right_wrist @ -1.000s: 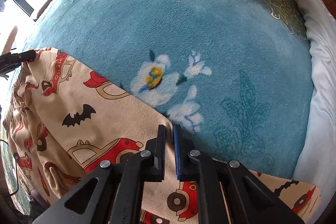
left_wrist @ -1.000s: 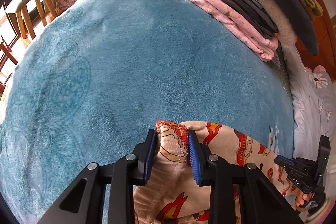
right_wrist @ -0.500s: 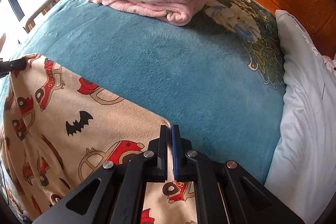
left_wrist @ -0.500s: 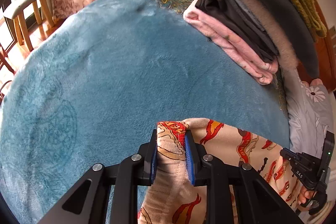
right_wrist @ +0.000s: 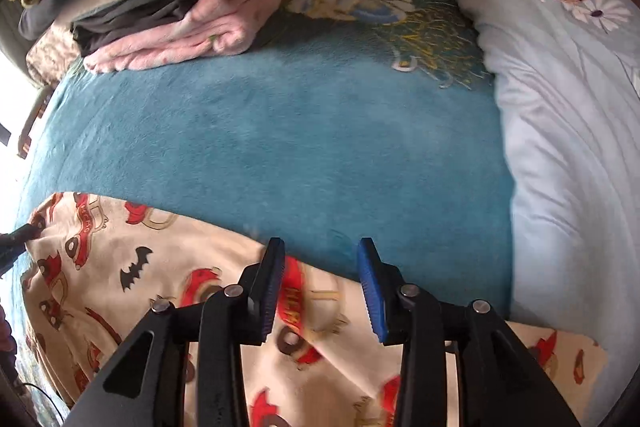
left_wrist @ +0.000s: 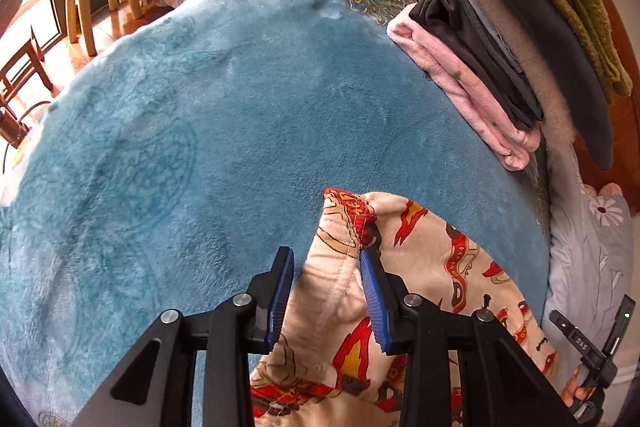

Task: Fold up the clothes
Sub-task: 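Grasp the pants waistband with the left gripper while the right gripper grasps the leg hem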

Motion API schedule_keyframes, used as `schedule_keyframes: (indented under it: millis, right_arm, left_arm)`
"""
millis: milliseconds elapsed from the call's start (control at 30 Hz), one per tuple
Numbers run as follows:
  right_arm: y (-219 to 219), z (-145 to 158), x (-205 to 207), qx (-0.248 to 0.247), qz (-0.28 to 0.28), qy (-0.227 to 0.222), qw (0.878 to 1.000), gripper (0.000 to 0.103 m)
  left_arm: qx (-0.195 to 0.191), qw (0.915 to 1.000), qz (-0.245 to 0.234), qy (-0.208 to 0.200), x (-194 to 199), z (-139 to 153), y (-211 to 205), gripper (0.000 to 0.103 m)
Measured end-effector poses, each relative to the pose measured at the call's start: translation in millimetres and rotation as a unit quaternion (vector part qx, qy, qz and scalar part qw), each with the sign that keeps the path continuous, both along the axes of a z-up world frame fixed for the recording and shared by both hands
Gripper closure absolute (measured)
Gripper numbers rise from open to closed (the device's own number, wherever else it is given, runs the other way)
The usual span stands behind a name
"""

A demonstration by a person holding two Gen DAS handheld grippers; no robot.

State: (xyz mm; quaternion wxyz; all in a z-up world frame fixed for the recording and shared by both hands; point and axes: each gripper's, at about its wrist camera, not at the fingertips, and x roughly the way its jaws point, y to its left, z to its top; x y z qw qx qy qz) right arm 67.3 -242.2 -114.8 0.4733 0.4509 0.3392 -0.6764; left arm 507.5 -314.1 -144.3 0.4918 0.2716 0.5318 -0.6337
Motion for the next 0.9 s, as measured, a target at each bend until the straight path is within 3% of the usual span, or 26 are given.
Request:
schedule_keyframes:
  millis: [100,200,333,400,467,600,700,767,900]
  right_arm:
    - [43.6,19.1,-45.8,-0.002,-0.052,0.036,0.998,0.064]
    - [95.9,33.0,-110.0,-0.003,-0.151,0.045,0.988,0.057]
    - [180.5,31.6,-188.6,-0.009,-0.303,-0.011,0.953,0.055]
    - [216.7,26.0,-210.8,-0.019,-0.351,-0.038,0.935,0.054]
    - [242.1,17.1,-222.3,-0.03,-0.383,-0.063,0.921,0.046]
    - [270.2,0.9,-239.0,-0.06,-0.423,-0.117,0.897,0.046]
    - [261.5,4.9,-237.7,-0.061,-0.408,-0.106,0.905,0.049]
    - [248.4,8.0,-231.9,-0.045,-0.381,-0.088,0.919,0.091]
    - [221.4,24.1,-213.7,-0.028,-0.304,-0.047,0.951,0.099]
  left_arm:
    - [-0.027,0.9993,0.008,-0.026,-3.8,14.3,6.6,0.065]
    - [-0.045,0.9985,0.011,-0.029,-11.3,24.1,10.1,0.065]
    - [-0.043,0.9984,-0.001,-0.037,-24.7,17.3,15.6,0.065]
    - [-0.031,0.9988,-0.005,-0.037,-30.9,12.9,18.8,0.065]
    - [-0.021,0.999,-0.012,-0.038,-38.2,11.7,22.1,0.065]
    - [-0.017,0.9984,-0.028,-0.047,-52.6,16.3,30.1,0.065]
    - [-0.016,0.9979,-0.038,-0.05,-59.1,20.1,33.8,0.064]
    - [-0.016,0.9977,-0.041,-0.052,-60.9,21.9,37.2,0.064]
    - [-0.015,0.9981,-0.036,-0.049,-57.5,24.7,40.2,0.064]
